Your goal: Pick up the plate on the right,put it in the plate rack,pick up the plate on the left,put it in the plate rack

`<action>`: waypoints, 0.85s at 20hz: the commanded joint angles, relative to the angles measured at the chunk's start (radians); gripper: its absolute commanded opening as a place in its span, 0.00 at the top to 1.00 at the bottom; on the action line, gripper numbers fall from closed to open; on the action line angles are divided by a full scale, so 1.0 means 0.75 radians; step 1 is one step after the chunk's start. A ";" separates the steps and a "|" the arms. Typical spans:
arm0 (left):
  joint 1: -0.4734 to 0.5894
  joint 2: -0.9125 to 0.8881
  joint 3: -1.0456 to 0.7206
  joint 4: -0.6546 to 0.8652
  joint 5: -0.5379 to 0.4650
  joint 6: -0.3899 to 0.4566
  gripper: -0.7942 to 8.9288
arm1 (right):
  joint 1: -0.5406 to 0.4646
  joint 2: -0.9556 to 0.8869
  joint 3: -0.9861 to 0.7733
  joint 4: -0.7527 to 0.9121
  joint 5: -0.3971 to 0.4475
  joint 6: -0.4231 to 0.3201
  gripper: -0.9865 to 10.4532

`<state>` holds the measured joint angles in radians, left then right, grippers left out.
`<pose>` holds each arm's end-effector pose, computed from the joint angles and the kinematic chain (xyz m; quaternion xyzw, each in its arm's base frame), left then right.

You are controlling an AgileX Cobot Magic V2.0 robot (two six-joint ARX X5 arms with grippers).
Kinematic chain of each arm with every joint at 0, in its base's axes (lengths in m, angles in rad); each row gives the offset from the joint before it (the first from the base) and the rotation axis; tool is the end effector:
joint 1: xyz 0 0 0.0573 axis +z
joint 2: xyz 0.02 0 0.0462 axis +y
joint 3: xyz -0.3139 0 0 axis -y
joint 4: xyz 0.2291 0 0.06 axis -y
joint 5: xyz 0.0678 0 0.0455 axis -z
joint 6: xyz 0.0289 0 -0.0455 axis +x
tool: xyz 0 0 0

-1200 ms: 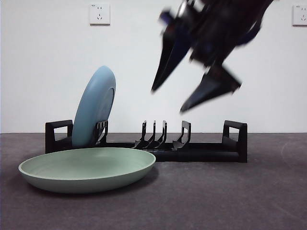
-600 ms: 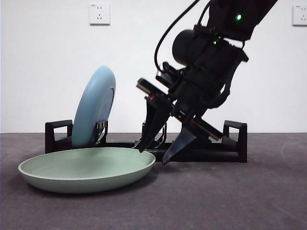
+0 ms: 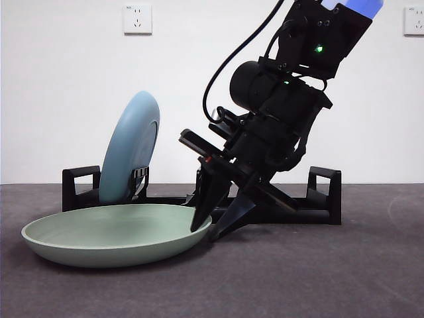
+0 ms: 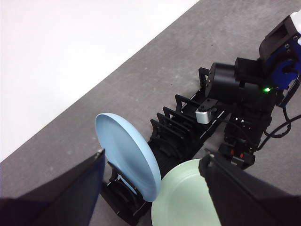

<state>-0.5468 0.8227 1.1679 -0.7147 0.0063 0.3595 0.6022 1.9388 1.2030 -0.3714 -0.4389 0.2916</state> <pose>0.0784 -0.0480 0.4326 0.2173 0.1262 -0.2957 0.9216 0.3104 0.2282 0.2031 0.0648 0.5799 0.3425 0.7364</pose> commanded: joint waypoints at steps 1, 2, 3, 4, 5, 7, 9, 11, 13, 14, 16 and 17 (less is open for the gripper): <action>-0.005 -0.001 -0.010 -0.011 -0.006 0.014 0.56 | 0.005 0.016 -0.003 0.003 0.012 0.010 0.92; -0.005 -0.001 -0.010 -0.018 -0.006 0.014 0.56 | 0.006 0.016 -0.003 0.002 0.025 0.010 0.93; -0.005 0.000 -0.010 -0.022 -0.005 0.014 0.56 | 0.006 0.015 -0.003 -0.002 0.036 0.016 0.93; -0.005 0.004 -0.010 -0.023 -0.004 0.014 0.56 | 0.005 0.015 -0.003 -0.007 0.035 0.024 0.93; -0.005 0.010 -0.010 -0.027 0.001 0.015 0.56 | 0.004 0.011 -0.003 -0.018 0.035 0.035 0.93; -0.007 0.036 -0.010 -0.044 0.004 0.015 0.56 | 0.004 -0.013 -0.003 -0.048 0.035 0.039 0.93; -0.036 0.074 -0.010 -0.081 0.026 0.015 0.56 | 0.004 -0.069 -0.003 -0.107 0.036 0.039 0.93; -0.094 0.122 -0.010 -0.126 0.042 0.015 0.56 | 0.002 -0.144 -0.003 -0.180 0.037 0.032 0.93; -0.187 0.178 -0.010 -0.170 0.045 0.015 0.56 | -0.009 -0.233 -0.003 -0.250 0.068 0.015 0.93; -0.244 0.209 -0.010 -0.191 0.044 0.016 0.57 | -0.017 -0.280 -0.003 -0.286 0.105 -0.005 0.93; -0.373 0.280 -0.010 -0.227 0.024 0.018 0.57 | -0.035 -0.362 -0.003 -0.344 0.144 -0.030 0.93; -0.434 0.317 -0.010 -0.231 0.020 0.019 0.57 | -0.051 -0.393 -0.003 -0.373 0.140 -0.032 0.93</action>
<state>-0.8665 1.0607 1.1679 -0.8886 0.0200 0.3618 0.5652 1.6390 1.2068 -0.6556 -0.3325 0.2821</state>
